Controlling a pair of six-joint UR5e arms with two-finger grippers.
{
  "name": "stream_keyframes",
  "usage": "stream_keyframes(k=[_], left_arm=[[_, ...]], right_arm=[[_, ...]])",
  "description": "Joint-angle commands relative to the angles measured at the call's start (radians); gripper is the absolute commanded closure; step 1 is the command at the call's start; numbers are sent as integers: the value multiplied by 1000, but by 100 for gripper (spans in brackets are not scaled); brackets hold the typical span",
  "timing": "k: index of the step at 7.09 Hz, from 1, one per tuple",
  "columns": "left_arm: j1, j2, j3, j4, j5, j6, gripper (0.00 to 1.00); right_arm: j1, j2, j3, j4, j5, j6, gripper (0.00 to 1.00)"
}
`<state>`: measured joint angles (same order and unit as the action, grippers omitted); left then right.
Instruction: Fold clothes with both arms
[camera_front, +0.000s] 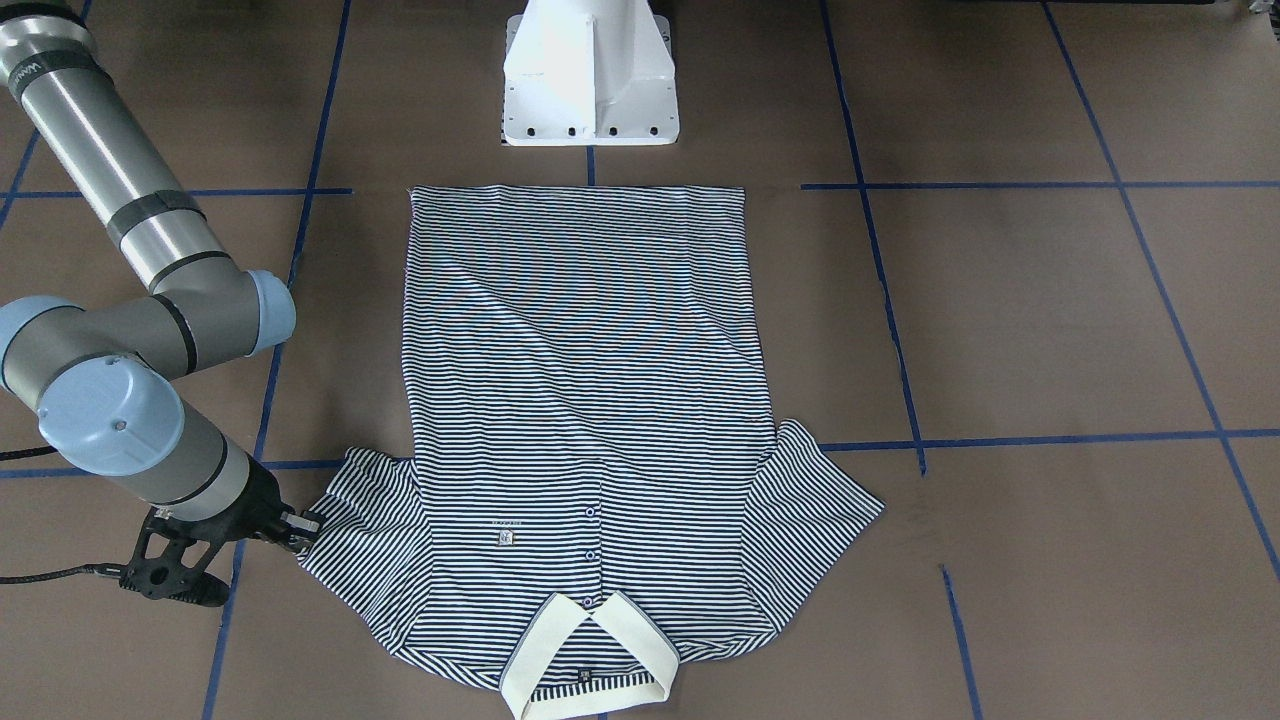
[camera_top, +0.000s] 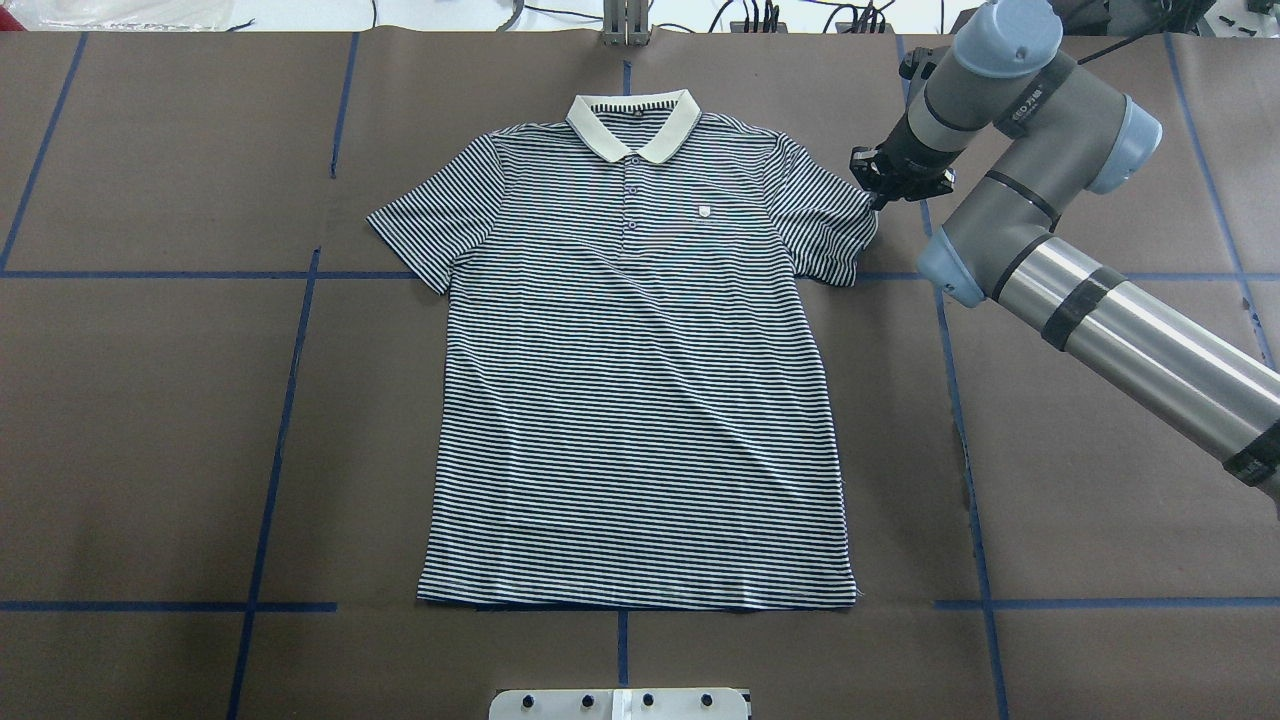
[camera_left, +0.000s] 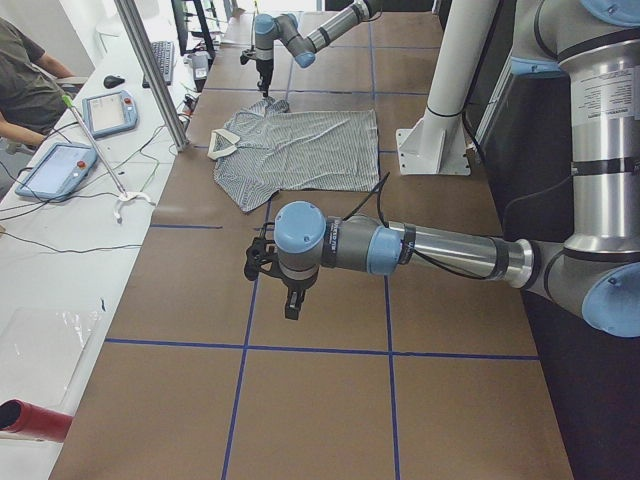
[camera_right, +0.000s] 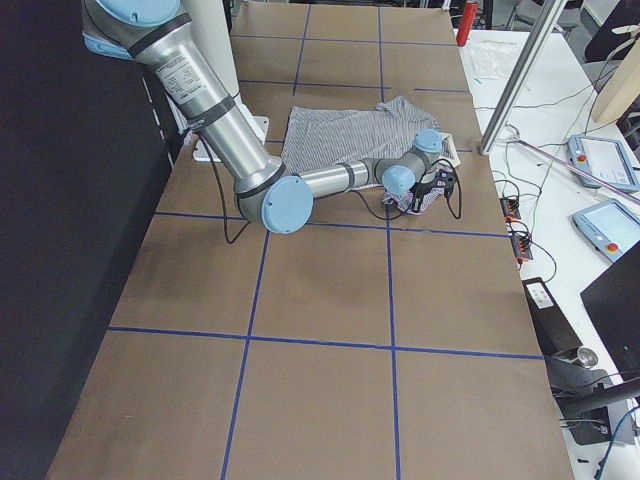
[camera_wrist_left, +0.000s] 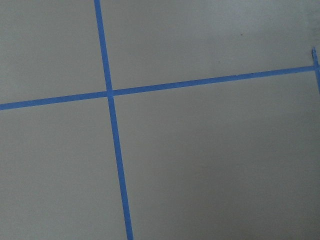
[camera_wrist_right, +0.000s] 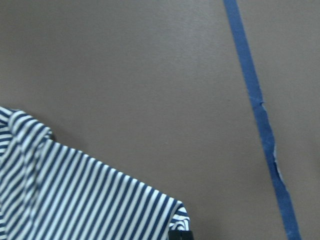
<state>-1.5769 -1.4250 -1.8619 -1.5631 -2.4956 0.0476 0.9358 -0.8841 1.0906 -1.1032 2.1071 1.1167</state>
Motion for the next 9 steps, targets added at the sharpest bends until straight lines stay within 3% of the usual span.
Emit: stream_keyframes(k=[1,2,5,9], left_arm=[[0,1,-10,0,0,0,0],[0,3,-16,0,0,0,0],[0,3,-33,3,-2,-3,0],[0,5,-59,3,-5,-12,0]], right_arm=[[-14,33,55,-6,5,11,100],[-56,83,49,-9,1,111,100],[-113,244,-133,-6,-99,172,100],[-160,298,-198,0,-156,173,100]])
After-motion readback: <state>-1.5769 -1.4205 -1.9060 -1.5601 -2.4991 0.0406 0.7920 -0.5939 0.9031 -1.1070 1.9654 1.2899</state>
